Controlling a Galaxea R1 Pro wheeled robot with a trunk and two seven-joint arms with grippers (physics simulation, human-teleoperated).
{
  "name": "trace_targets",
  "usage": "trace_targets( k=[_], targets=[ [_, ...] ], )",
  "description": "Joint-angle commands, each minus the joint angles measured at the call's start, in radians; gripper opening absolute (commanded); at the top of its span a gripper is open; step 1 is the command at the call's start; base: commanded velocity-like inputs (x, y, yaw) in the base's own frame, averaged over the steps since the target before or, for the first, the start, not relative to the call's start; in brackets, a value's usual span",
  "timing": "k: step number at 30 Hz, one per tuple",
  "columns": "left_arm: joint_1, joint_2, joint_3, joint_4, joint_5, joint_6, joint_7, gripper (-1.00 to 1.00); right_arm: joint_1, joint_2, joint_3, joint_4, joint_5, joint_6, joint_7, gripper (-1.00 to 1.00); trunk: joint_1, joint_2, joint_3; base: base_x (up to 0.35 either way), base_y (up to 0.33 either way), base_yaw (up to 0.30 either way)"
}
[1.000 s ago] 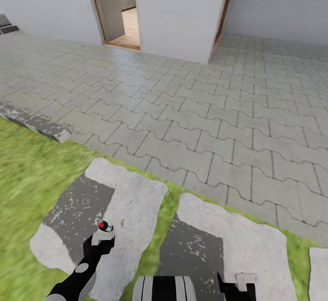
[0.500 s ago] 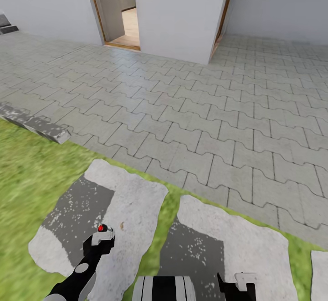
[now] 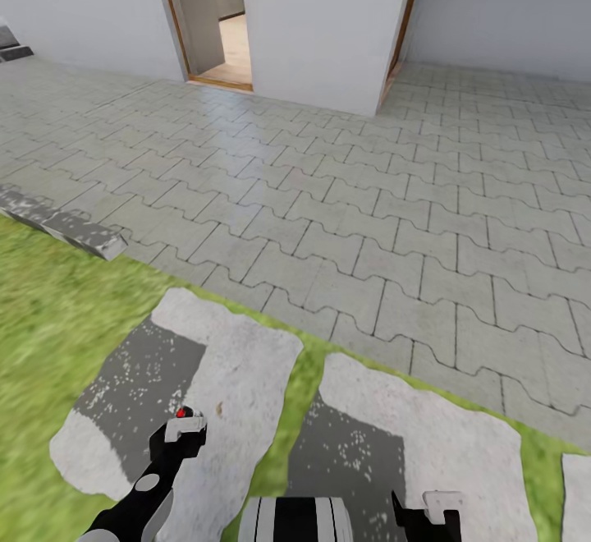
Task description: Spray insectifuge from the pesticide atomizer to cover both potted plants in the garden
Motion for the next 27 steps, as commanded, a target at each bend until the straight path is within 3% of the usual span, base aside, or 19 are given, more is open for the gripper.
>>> trace_targets(
  k=[1,27],
  targets=[
    [0.000,0.000,0.002,0.001,0.000,-0.003,0.001,1.00,0.000,0.000,-0.001,0.001,0.001,-0.003,0.000,1.00,0.000,0.000,-0.001,0.092,0.000,0.000],
    [0.000,0.000,0.003,0.001,0.007,-0.005,0.001,1.00,0.000,0.000,-0.001,0.002,0.001,-0.003,0.000,1.00,0.000,0.000,-0.002,0.016,0.004,0.009]
  ],
)
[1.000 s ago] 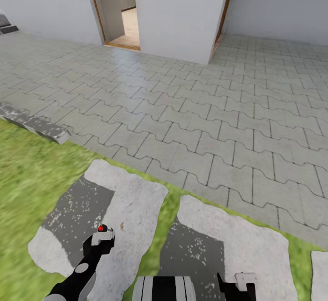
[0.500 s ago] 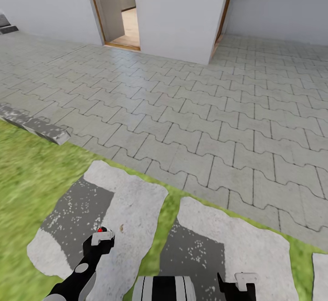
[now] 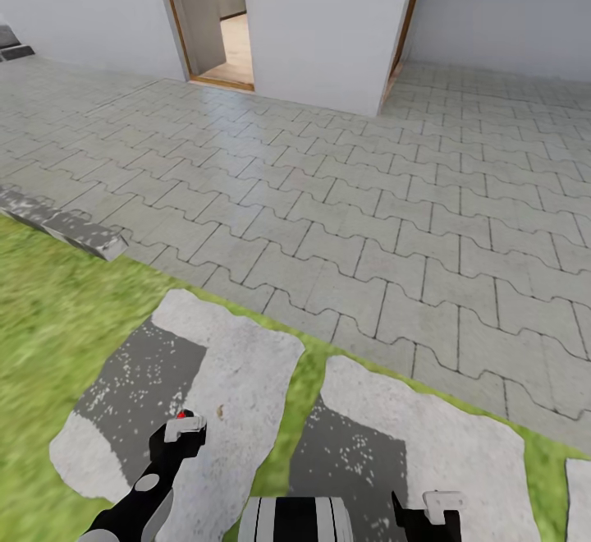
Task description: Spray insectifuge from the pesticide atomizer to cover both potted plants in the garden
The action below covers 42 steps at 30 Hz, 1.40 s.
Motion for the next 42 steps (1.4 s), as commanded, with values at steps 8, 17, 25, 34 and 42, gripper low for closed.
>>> trace_targets(
  k=[8,17,25,34,42],
  targets=[
    [0.000,0.000,0.001,0.001,0.000,-0.003,0.001,1.00,0.000,0.000,-0.001,0.001,0.001,-0.003,0.000,1.00,0.000,0.000,-0.001,0.013,0.007,0.000],
    [0.000,0.000,0.001,0.001,0.000,-0.003,0.001,1.00,0.000,0.000,-0.001,0.001,0.001,-0.003,0.000,1.00,0.000,0.000,-0.001,0.002,0.000,0.000],
    [0.000,0.000,0.001,0.001,0.000,-0.003,0.001,1.00,0.000,0.000,-0.001,0.001,0.001,-0.003,0.000,1.00,0.000,0.000,-0.001,0.025,0.000,0.000],
    [0.000,0.000,0.004,0.001,0.001,-0.003,0.001,1.00,0.000,0.000,-0.001,0.001,0.001,-0.003,0.000,1.00,0.000,0.000,-0.001,0.006,0.000,0.000],
    [0.000,0.000,0.006,0.001,0.001,-0.003,0.001,1.00,0.000,0.000,0.000,0.001,0.001,-0.003,0.000,1.00,0.000,0.000,-0.001,0.025,0.000,0.000]
  ],
)
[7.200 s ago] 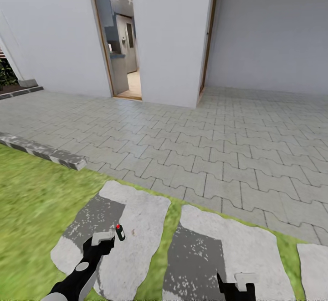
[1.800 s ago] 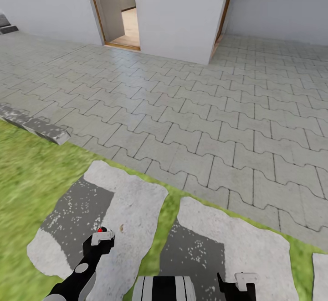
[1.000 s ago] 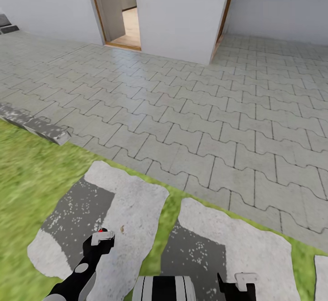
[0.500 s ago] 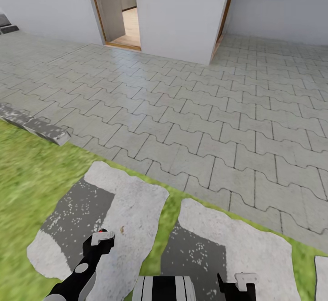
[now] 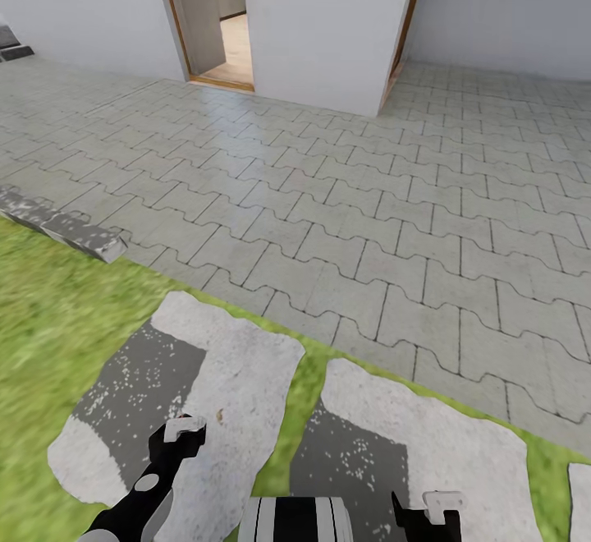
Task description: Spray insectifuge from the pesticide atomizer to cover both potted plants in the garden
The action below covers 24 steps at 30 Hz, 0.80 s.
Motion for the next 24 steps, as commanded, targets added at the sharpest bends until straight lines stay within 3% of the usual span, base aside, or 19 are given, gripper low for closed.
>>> trace_targets(
  k=[1,3,4,24],
  targets=[
    [0.000,0.000,0.001,0.000,0.000,-0.003,0.001,1.00,0.000,0.000,-0.001,0.001,0.001,-0.003,0.000,1.00,0.000,0.000,-0.001,0.000,0.000,0.000],
    [0.000,0.000,0.001,0.000,0.000,-0.003,0.001,1.00,0.000,0.000,-0.001,0.001,0.001,-0.003,0.000,1.00,0.000,0.000,-0.001,0.000,0.000,0.000],
    [0.000,0.000,0.000,0.000,0.000,-0.004,0.001,-1.00,0.000,0.000,-0.001,0.001,0.001,-0.003,0.000,1.00,0.000,0.000,-0.001,0.000,0.000,0.000],
    [0.001,0.000,0.000,-0.001,-0.002,-0.025,0.001,-1.00,0.000,0.000,-0.001,0.001,0.001,-0.003,0.000,1.00,0.000,0.000,-0.001,0.000,0.000,0.000]
  ],
)
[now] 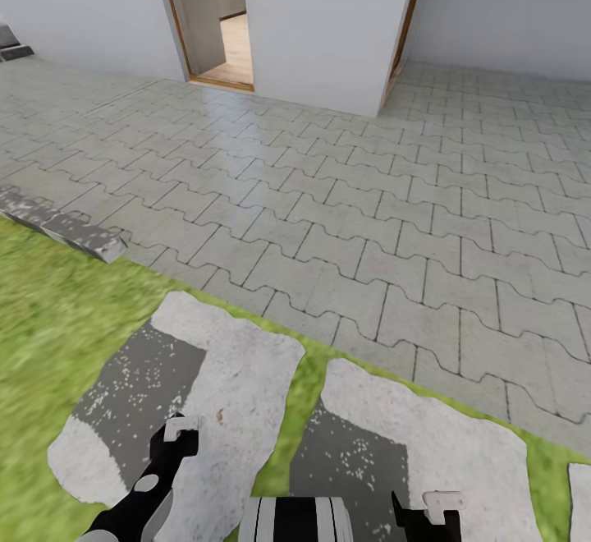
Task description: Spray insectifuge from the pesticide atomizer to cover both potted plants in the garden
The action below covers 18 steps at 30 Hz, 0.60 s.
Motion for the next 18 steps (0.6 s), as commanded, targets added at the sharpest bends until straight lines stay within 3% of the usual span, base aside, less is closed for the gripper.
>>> trace_targets(
  k=[1,18],
  targets=[
    [0.000,0.000,0.002,0.000,0.000,-0.003,0.001,-1.00,0.000,0.000,-0.001,0.001,0.001,-0.003,0.000,1.00,0.000,0.000,-0.001,0.000,0.000,0.000],
    [-0.001,-0.001,-0.002,-0.001,0.000,-0.002,0.001,-1.00,0.000,0.000,0.000,0.001,0.001,-0.003,0.000,1.00,-0.007,0.004,0.062,0.000,0.000,-0.023]
  ],
)
